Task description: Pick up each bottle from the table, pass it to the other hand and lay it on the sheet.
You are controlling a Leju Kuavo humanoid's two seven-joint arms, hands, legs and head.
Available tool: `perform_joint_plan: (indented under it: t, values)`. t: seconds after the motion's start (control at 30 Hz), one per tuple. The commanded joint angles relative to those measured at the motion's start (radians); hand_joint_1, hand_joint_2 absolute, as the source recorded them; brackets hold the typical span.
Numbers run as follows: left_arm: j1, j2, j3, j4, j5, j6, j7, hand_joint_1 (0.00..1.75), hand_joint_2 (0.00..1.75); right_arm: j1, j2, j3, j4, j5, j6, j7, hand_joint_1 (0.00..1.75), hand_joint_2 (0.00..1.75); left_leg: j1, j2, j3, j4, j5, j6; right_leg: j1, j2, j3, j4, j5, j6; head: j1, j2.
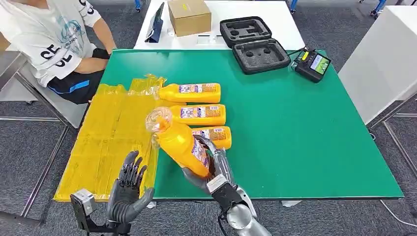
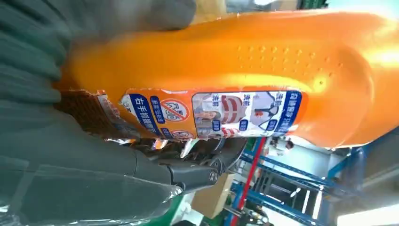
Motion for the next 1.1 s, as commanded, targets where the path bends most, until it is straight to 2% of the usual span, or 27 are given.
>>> perform_joint_plan:
  t: [0.03,0.27,0.57,0.8,1.1]
  values:
    - [-0.051,0.121,-0.133,0.053,-0.04,0.037,-0.024,0.0,1.75,-0.063,0.044,0.021,0.245,-0.003,0.073,-0.001,1.75,1.75,0.0,-0.001,0.006,-0.002,-0.001,-0.001,0.0,0.0,0.006,-0.002,-0.002,-0.001,0.001,0.0]
    - [-0.086,0.158,-0.167,0.076,-0.013,0.032,-0.029,0.0,1.75,-0.078,0.07,0.072,0.352,-0.015,0.131,0.001,1.75,1.75,0.0,-0.001,0.005,-0.003,0.0,-0.001,0.0,0.0,0.004,-0.002,-0.001,-0.001,0.0,0.0]
    - [-0.119,0.162,-0.167,0.124,-0.104,0.144,-0.036,0.0,1.75,-0.062,0.089,0.158,0.321,0.006,0.174,0.025,1.75,1.75,0.0,-0.002,0.005,-0.002,-0.001,-0.001,0.0,0.0,0.005,-0.001,-0.002,-0.001,0.001,0.0]
    - [-0.111,0.16,-0.161,0.131,-0.072,0.17,-0.034,0.0,1.75,-0.088,0.108,0.227,0.378,0.018,0.206,0.032,1.75,1.75,0.0,0.0,0.006,-0.002,-0.001,-0.001,0.0,0.001,0.005,-0.001,-0.002,-0.001,0.001,0.0]
    - [-0.103,0.149,-0.146,0.126,-0.053,0.187,-0.026,0.0,1.75,-0.113,0.112,0.25,0.406,0.024,0.2,0.029,1.75,1.75,0.0,0.0,0.004,-0.002,-0.001,-0.001,0.0,0.001,0.003,-0.001,-0.001,-0.001,0.001,0.0]
